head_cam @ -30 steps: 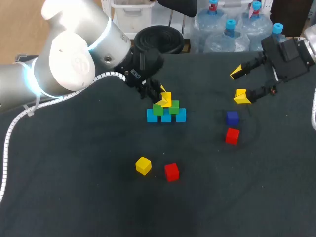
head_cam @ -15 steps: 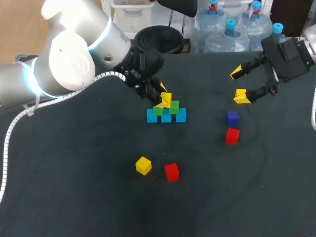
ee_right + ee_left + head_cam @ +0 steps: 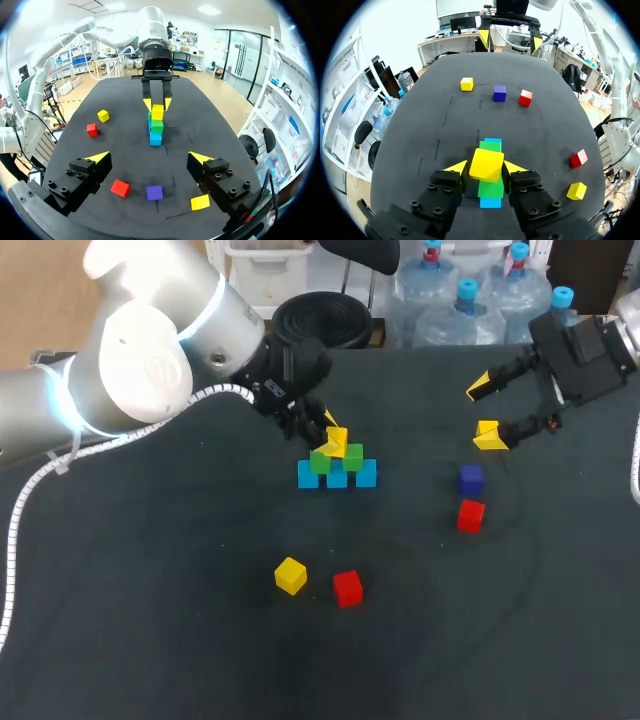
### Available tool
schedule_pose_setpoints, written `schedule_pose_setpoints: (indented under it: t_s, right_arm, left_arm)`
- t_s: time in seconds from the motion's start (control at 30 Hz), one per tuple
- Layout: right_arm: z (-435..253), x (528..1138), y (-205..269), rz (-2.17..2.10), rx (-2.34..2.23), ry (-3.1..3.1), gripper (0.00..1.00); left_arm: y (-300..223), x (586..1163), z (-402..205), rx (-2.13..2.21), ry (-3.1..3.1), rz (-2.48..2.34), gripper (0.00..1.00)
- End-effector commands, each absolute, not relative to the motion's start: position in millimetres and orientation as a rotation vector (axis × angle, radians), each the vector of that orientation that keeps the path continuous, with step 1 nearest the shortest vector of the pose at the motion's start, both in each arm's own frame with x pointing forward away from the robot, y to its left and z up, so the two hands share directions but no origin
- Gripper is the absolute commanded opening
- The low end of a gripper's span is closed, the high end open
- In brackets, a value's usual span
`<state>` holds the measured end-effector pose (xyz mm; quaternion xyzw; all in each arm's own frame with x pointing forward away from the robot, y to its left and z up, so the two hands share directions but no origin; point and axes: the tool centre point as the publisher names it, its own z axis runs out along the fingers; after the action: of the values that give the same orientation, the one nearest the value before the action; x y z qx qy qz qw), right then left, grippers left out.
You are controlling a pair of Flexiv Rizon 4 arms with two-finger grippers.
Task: Place the blue cubes, place green cubes on the blue cubes, place the yellow cubes on the green cubes, then place the red cubes on the yellow cubes, and place purple cube on the red cubes.
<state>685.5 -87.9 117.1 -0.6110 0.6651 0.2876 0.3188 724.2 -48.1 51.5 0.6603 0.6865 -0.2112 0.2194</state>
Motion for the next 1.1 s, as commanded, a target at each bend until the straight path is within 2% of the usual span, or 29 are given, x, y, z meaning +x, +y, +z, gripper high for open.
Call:
schedule_pose_setpoints:
  t_s: [0.03, 0.3, 0.57, 1.1]
  right_arm:
    - [116.5, 685.7, -87.7, 0.757, -1.606, 1.747, 1.00]
    - [116.5, 685.7, -87.7, 0.757, -1.606, 1.747, 1.00]
    - [116.5, 685.7, -87.7, 0.757, -1.606, 1.747, 1.00]
    - [116.5, 685.7, -87.7, 0.757, -1.606, 1.747, 1.00]
  left_arm:
    - [-48.4, 725.8, 51.7, 1.830, 1.899, -0.589, 0.40]
    - [-48.0, 724.8, 52.4, 1.831, 1.902, -0.592, 0.42]
    - [-46.4, 723.9, 53.1, 1.827, 1.907, -0.588, 0.38]
    - [-46.8, 721.4, 54.0, 1.827, 1.910, -0.592, 0.39]
